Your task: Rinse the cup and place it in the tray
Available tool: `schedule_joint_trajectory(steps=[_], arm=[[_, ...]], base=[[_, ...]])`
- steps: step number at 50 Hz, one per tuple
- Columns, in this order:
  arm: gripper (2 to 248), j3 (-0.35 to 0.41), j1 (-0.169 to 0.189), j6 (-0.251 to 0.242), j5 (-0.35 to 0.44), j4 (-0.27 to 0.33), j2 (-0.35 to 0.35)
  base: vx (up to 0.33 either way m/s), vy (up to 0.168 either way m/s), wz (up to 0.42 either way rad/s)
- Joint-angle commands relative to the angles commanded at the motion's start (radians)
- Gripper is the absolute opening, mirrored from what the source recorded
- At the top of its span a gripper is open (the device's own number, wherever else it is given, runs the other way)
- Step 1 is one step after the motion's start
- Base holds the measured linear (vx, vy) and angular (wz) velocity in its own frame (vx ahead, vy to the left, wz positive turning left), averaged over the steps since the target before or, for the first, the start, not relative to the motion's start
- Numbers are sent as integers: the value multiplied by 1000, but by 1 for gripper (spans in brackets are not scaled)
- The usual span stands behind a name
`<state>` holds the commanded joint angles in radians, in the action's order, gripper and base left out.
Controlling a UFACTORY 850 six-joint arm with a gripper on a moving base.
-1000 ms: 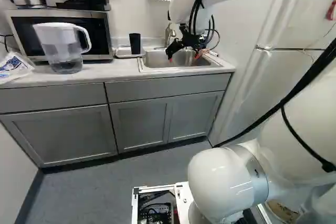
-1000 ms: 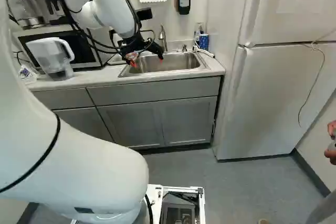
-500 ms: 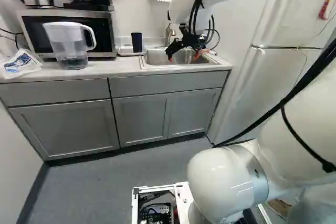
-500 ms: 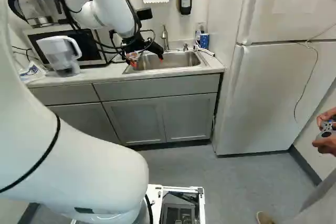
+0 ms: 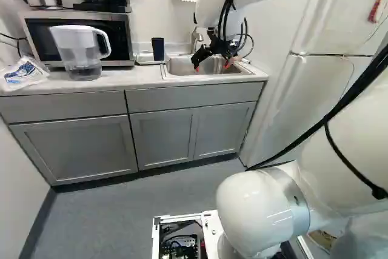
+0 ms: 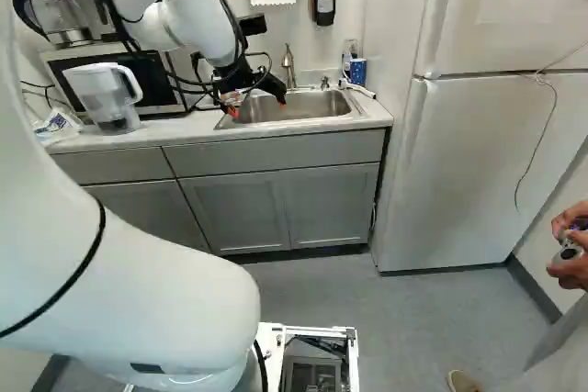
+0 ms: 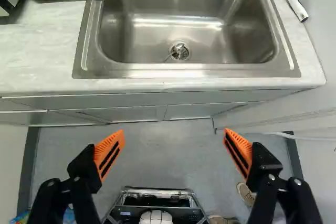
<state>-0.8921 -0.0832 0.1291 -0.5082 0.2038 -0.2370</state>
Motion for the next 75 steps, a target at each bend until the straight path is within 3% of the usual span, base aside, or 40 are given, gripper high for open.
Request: schedule_joint_trajectory(steps=[38,75], arm=[[247,74,8,-12,127,-19,-4],[247,237,25,-38,407,-60,-12]], base=[[0,0,0],[0,0,0]])
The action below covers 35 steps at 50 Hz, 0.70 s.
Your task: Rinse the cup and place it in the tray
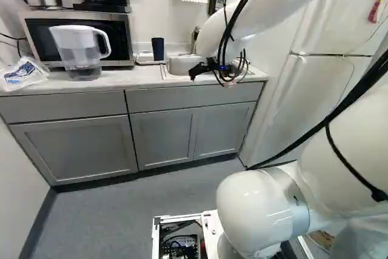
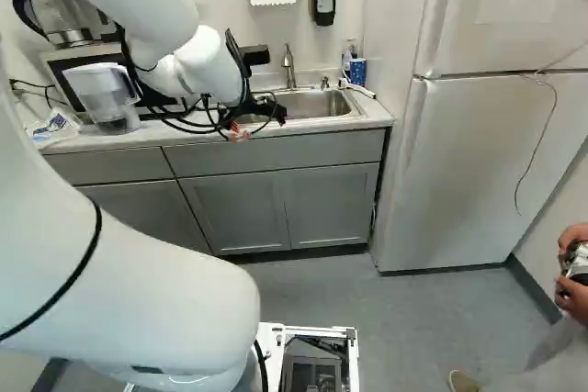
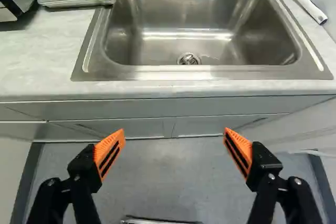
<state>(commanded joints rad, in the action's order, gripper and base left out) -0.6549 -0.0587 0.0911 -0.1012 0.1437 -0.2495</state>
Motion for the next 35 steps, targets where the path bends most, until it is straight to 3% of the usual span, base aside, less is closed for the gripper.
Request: schedule_joint_trajectory(steps=[35], arm=[[247,231,24,-37,397,-59,-12]], base=[[0,0,0]])
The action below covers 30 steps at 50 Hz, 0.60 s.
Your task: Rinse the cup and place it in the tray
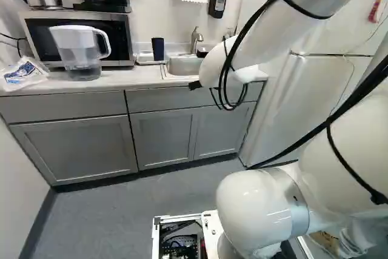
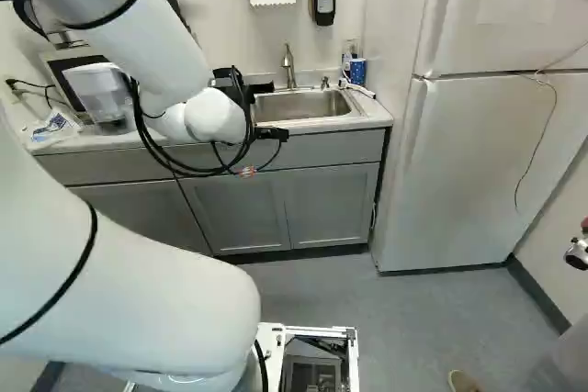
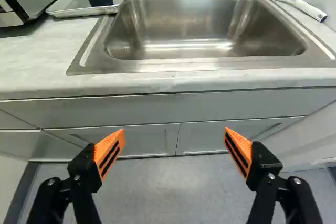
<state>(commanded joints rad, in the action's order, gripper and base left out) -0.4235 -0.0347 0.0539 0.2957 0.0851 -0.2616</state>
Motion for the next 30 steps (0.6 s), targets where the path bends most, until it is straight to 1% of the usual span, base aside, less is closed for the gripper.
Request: schedule_joint_trajectory(steps=[15,30], arm=[[247,92,10,-15,158,-23,-5],[247,169,17,-27,290,-43,-9]], base=[[0,0,0],[0,0,0]])
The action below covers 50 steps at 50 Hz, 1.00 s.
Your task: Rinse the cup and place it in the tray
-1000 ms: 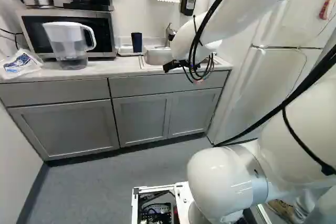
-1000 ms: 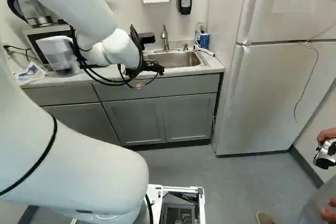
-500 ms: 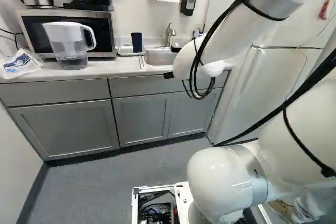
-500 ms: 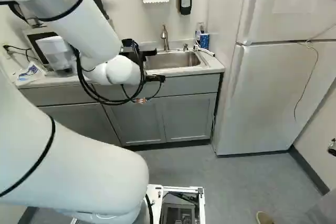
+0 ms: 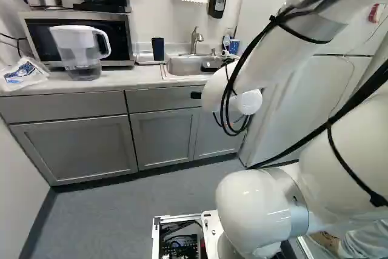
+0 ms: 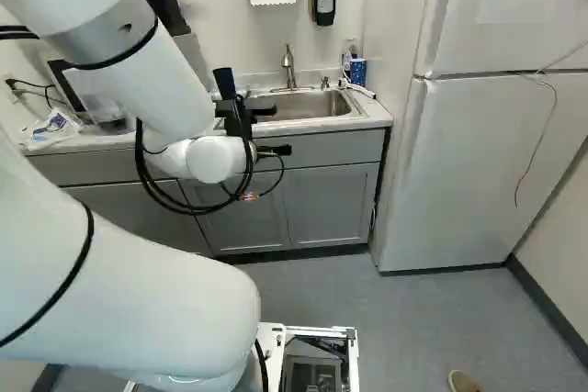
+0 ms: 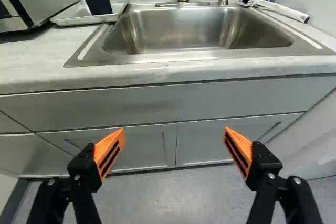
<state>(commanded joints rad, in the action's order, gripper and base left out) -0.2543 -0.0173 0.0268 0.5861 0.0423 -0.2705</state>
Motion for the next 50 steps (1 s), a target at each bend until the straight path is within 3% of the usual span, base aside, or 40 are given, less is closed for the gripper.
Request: schedule_joint_trajectory(steps=[28,50], arm=[[247,106,11,-17,181,-27,-6],[247,152,16,-24,261,-39,-8]], base=[[0,0,0],[0,0,0]])
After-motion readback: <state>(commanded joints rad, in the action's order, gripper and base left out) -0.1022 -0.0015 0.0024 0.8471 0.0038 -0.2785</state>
